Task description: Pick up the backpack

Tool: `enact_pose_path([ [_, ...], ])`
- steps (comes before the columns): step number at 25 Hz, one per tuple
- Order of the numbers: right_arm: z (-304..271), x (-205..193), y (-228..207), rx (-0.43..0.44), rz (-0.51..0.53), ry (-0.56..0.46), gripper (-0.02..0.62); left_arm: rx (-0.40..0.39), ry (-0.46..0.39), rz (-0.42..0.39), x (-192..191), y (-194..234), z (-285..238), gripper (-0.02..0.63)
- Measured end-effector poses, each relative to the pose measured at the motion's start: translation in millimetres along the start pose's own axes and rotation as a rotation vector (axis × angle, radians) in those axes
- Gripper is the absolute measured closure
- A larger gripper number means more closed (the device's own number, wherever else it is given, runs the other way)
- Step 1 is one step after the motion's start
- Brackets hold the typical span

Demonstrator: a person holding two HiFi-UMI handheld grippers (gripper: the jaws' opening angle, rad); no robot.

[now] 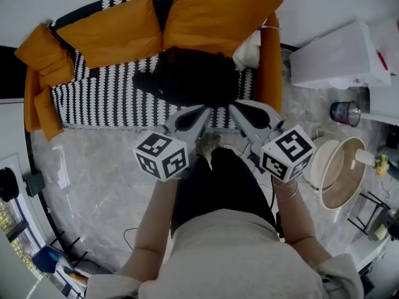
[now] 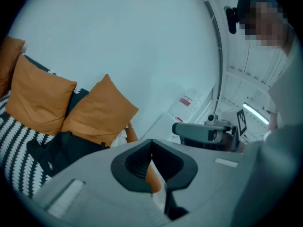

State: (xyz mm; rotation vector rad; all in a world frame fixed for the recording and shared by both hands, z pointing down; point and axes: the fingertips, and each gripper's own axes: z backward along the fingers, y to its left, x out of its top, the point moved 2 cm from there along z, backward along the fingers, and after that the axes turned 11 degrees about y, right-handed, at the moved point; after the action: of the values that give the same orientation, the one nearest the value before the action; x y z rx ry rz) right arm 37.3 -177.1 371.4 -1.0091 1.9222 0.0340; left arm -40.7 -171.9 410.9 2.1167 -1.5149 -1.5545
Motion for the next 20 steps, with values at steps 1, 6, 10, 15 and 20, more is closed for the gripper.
enact_pose_path([
  [1, -4, -4, -5, -0.001, 0.0, 0.007, 0.592, -0.013, -0.006, 0.015, 0, 1, -5, 0.598],
  [6, -19, -30, -37, -0.049, -0.058, 0.001, 0.592, 0.008, 0.058, 0.04, -17, 17, -34, 0.598],
  [10, -30, -62, -63, -0.082, -0.137, 0.026, 0.592, 0.001, 0.11, 0.039, -35, 30, -54, 0.598],
  [15, -49, -90, -82, -0.06, -0.195, 0.095, 0.592, 0.028, 0.155, 0.107, -64, 50, -79, 0.598],
  [20, -72, -114, -104, -0.043, -0.245, 0.114, 0.592, 0.001, 0.175, 0.115, -76, 58, -113, 0.598],
])
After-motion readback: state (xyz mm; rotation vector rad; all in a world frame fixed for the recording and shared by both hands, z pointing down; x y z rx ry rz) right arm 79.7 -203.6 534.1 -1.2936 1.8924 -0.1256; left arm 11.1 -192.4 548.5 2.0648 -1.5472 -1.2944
